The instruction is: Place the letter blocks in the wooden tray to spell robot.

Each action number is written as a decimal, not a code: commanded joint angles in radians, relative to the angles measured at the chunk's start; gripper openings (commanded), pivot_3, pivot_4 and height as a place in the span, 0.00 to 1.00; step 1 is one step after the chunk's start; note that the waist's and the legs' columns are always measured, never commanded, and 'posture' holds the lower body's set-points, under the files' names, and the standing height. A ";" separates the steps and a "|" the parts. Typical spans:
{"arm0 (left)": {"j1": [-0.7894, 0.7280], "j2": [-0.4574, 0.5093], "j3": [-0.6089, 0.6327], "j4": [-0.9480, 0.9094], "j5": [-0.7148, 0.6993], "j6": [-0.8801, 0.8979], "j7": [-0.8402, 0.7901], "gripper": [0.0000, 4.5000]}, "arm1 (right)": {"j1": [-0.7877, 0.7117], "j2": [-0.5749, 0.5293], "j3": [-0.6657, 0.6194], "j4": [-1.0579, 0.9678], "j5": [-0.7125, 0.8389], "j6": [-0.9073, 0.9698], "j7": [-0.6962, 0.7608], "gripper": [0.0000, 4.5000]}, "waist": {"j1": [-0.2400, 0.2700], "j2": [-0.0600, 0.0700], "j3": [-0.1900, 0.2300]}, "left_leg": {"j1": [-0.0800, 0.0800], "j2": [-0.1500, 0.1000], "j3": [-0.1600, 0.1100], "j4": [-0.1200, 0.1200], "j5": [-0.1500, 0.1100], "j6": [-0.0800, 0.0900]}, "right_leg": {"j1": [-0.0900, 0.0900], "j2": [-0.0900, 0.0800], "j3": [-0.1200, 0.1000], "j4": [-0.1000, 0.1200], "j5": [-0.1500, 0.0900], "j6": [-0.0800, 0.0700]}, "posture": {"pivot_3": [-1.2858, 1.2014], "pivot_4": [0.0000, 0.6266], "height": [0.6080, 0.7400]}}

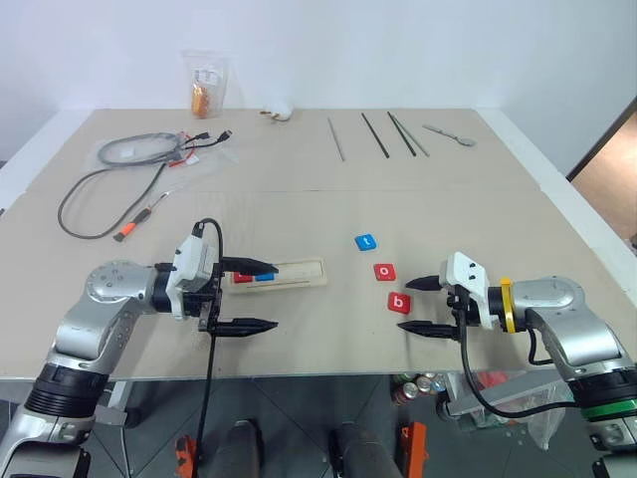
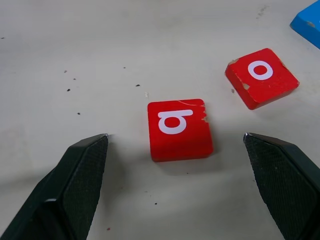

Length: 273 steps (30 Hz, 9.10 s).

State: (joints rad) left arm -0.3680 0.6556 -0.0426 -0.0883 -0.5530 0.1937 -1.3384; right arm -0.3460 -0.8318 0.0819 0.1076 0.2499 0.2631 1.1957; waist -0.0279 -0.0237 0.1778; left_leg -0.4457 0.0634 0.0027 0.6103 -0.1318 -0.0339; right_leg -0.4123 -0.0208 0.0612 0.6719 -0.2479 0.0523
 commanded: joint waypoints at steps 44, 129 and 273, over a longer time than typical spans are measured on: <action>0.192 0.051 0.224 0.080 0.030 -0.098 0.087 1.00 | -0.664 0.378 0.405 0.315 -0.234 -0.015 0.150 0.26 | -0.015 -0.002 0.000 | -0.010 0.001 -0.001 -0.009 -0.002 -0.003 | -0.013 0.002 -0.001 0.000 0.003 -0.001 | 0.52 0.24 1.00; 0.248 0.009 0.194 -0.003 0.017 -0.079 0.162 1.00 | -1.020 0.590 0.199 0.976 -0.364 -0.210 0.163 1.00 | -0.018 -0.002 0.001 | -0.002 0.004 -0.002 -0.012 0.002 -0.008 | -0.012 0.005 -0.001 0.009 -0.003 -0.012 | 0.52 0.24 1.00; 0.199 -0.005 0.188 0.001 -0.009 -0.004 0.161 1.00 | -0.825 0.592 0.354 0.691 -0.419 -0.233 0.159 0.26 | -0.020 -0.002 0.002 | 0.002 0.005 -0.001 -0.012 0.001 -0.010 | -0.012 0.010 0.007 0.010 -0.004 -0.008 | 0.52 0.24 1.00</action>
State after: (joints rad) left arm -0.1638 0.6441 0.1221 -0.0575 -0.5502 0.1952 -1.1826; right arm -1.1717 -0.2405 0.4342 0.8446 -0.1716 0.0297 1.3399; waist -0.0478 -0.0261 0.1799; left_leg -0.4440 0.0680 0.0020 0.5986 -0.1312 -0.0440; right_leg -0.4245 -0.0106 0.0684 0.6816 -0.2520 0.0447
